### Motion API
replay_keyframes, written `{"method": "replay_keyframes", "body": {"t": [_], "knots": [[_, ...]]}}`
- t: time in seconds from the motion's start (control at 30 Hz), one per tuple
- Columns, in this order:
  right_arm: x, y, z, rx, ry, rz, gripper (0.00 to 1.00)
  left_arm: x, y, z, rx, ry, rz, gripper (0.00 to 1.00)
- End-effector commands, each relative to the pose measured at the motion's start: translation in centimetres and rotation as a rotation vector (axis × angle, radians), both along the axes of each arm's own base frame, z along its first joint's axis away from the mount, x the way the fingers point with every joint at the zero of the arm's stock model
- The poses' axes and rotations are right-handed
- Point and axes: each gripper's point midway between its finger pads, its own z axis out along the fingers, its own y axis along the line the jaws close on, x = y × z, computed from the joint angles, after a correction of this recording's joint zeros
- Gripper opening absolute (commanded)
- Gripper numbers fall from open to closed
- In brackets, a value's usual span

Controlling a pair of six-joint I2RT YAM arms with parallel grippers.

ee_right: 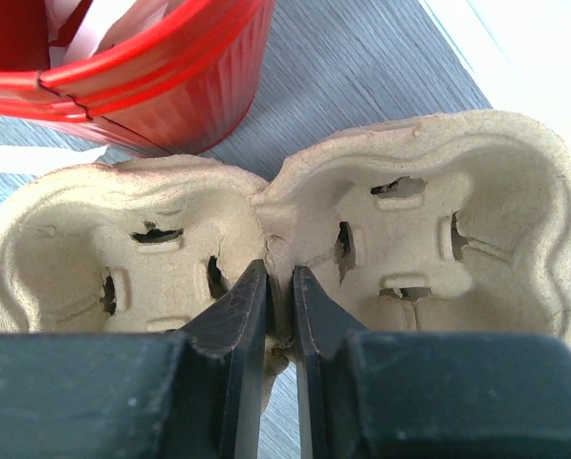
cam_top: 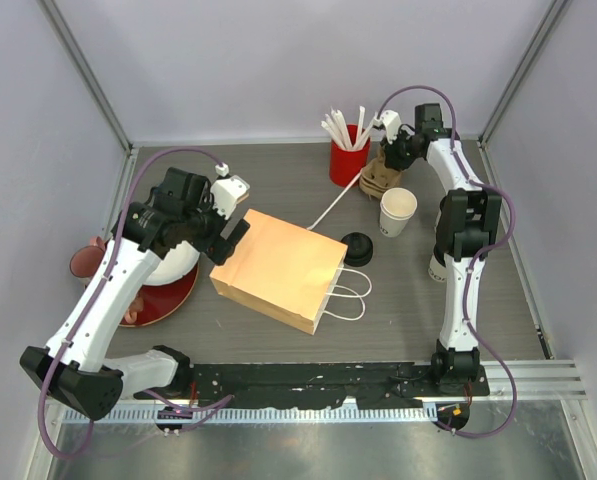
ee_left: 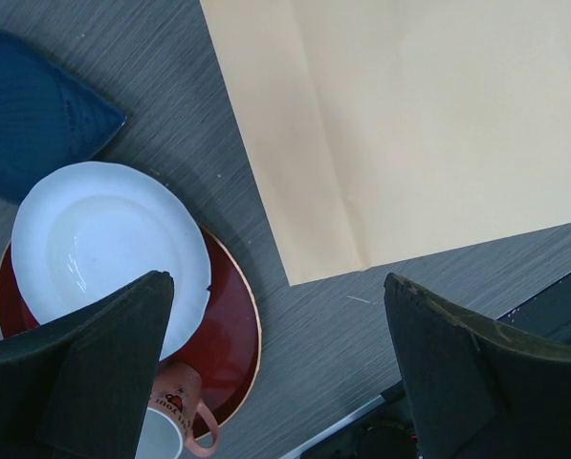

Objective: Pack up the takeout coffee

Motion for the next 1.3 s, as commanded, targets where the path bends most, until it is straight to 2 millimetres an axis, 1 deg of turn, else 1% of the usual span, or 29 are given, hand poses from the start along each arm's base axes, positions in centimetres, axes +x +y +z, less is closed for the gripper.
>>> {"method": "replay_keyframes", "body": {"t": [0.0,0.1,0.23,0.4,0.5,0.6,0.73,0.8,0.87,0.9,0.97,1.0,1.13,1.2,1.27], "knots": [[0.2,-0.9,6.3,-0.021,-0.114,-0.054,0.09,-0.1,-0.2,1.1,-0.011,-0.024,-0.018,0.96],[0.0,-1.0,7.5,-0.019,-0.129,-0.067,0.07,-0.2,-0.3,1.1,-0.016,-0.022,-0.021,0.96],[-0.3,-1.3,8.4,-0.023,-0.144,-0.085,0.07,-0.2,-0.4,1.2,-0.021,-0.021,-0.024,0.96],[-0.8,-1.6,8.7,-0.034,-0.146,-0.101,0.08,-0.4,-0.4,1.5,-0.028,-0.026,-0.028,0.96],[-0.8,-1.8,9.3,-0.034,-0.158,-0.115,0.09,-0.5,-0.5,1.5,-0.035,-0.023,-0.032,0.96],[-0.8,-1.6,9.7,-0.024,-0.165,-0.114,0.13,-0.7,-0.6,1.4,-0.040,-0.017,-0.034,0.96],[-0.9,-1.5,8.6,-0.009,-0.138,-0.114,0.15,-0.8,-0.7,1.6,-0.049,-0.018,-0.031,0.96],[-1.0,-1.2,7.2,0.010,-0.102,-0.119,0.17,-0.9,-0.7,1.6,-0.048,-0.016,-0.032,0.96],[-1.1,-0.9,6.4,0.025,-0.082,-0.117,0.20,-0.9,-0.6,1.7,-0.046,-0.017,-0.035,0.96],[-1.2,-0.9,5.6,0.029,-0.062,-0.117,0.20,-0.9,-0.6,1.7,-0.046,-0.016,-0.033,0.96],[-1.2,-0.7,5.0,0.047,-0.046,-0.121,0.23,-0.9,-0.6,1.7,-0.048,-0.017,-0.034,0.96],[-1.2,-0.7,4.2,0.048,-0.032,-0.125,0.24,-0.9,-0.6,1.6,-0.046,-0.014,-0.034,0.96],[-1.0,-0.8,3.6,0.048,-0.022,-0.136,0.28,-0.8,-0.8,1.8,-0.050,-0.017,-0.037,0.96],[-1.1,-0.8,3.6,0.046,-0.024,-0.134,0.27,-0.8,-0.7,1.7,-0.047,-0.016,-0.036,0.96],[-1.0,-0.8,3.8,0.049,-0.025,-0.137,0.23,-0.8,-0.7,1.7,-0.047,-0.016,-0.036,0.96]]}}
